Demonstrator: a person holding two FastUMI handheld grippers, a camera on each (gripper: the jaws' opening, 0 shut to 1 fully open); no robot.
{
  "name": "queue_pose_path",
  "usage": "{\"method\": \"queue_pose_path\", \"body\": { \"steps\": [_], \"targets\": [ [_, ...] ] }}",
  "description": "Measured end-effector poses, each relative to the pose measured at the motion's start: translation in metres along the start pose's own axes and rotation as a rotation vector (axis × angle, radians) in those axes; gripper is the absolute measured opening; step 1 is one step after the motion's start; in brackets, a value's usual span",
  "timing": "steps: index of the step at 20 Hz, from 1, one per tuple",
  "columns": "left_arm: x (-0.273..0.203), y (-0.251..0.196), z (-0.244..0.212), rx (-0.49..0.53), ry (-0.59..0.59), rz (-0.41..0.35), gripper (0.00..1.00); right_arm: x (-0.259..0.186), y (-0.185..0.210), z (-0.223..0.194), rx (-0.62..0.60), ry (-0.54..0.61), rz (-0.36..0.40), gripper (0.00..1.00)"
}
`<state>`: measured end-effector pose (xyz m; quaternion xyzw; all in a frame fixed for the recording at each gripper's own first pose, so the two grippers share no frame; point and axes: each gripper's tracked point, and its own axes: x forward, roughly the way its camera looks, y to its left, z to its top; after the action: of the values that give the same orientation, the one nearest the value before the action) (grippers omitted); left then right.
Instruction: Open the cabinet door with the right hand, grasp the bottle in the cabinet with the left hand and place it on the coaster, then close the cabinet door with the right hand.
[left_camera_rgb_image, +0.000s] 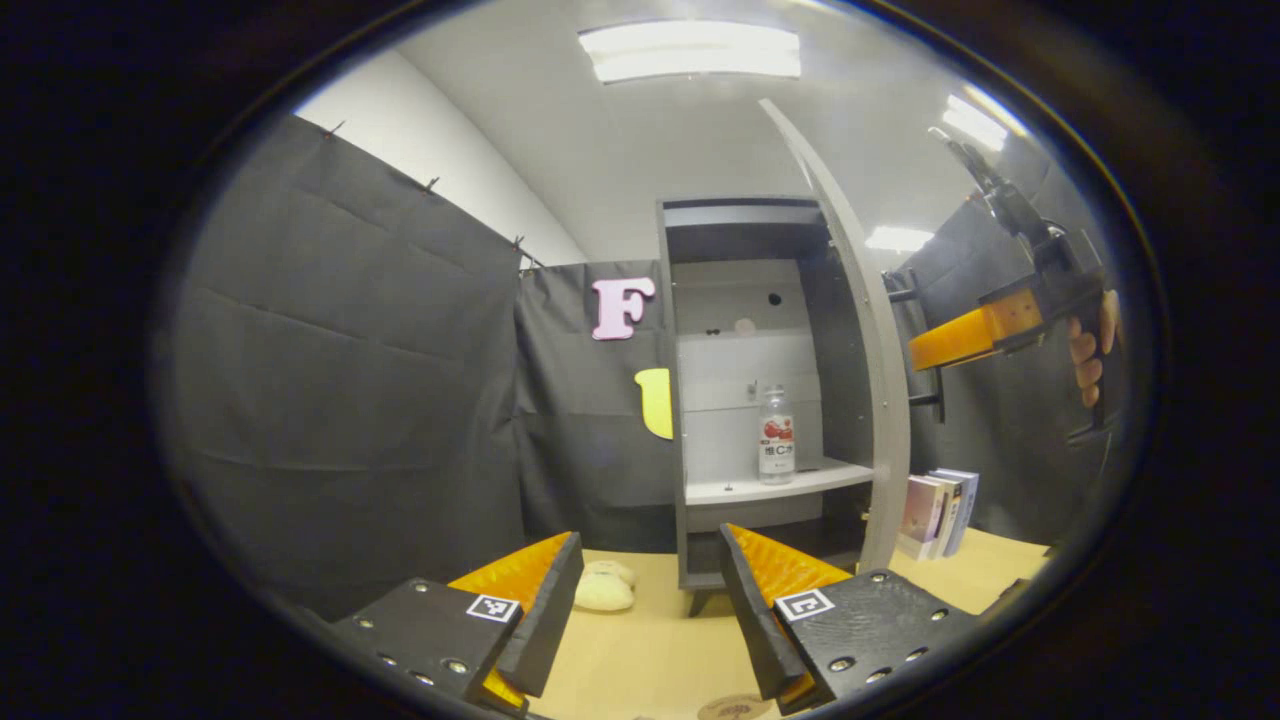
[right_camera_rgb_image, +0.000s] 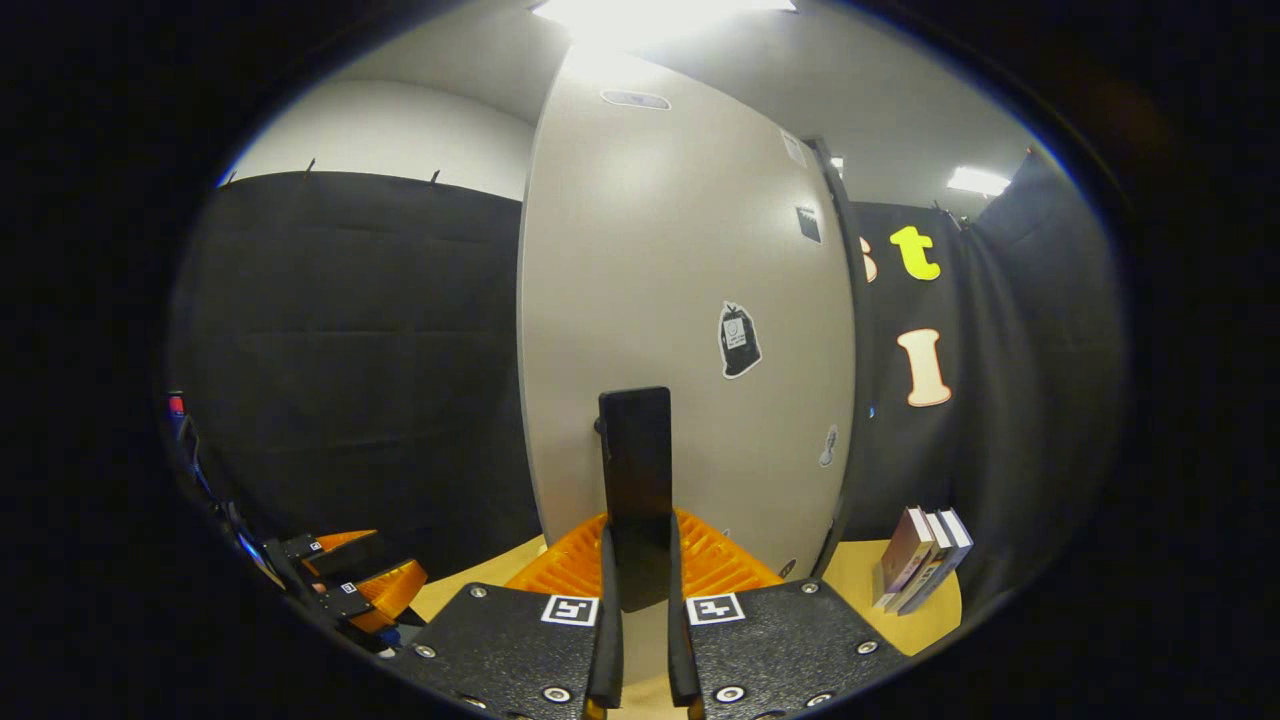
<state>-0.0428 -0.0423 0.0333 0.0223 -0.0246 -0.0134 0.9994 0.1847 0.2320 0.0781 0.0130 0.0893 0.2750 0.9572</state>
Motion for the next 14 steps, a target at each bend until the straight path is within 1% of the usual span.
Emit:
{"method": "queue_pose_path", "body": {
  "steps": [8, 13, 14],
  "targets": [
    [0.003, -0.05, 0.007, -0.031, -0.008, -0.092, 0.77, -0.018, -0.019, 0.002, 0.014, 0.005, -0.087, 0.17],
    [-0.001, -0.066, 0.008, -0.031, -0.003, -0.114, 0.77, -0.023, -0.028, 0.003, 0.038, -0.007, -0.128, 0.16],
    [-0.001, -0.068, 0.007, -0.032, -0.001, -0.115, 0.8, -0.025, -0.031, 0.003, 0.039, -0.01, -0.137, 0.16]
  ]
}}
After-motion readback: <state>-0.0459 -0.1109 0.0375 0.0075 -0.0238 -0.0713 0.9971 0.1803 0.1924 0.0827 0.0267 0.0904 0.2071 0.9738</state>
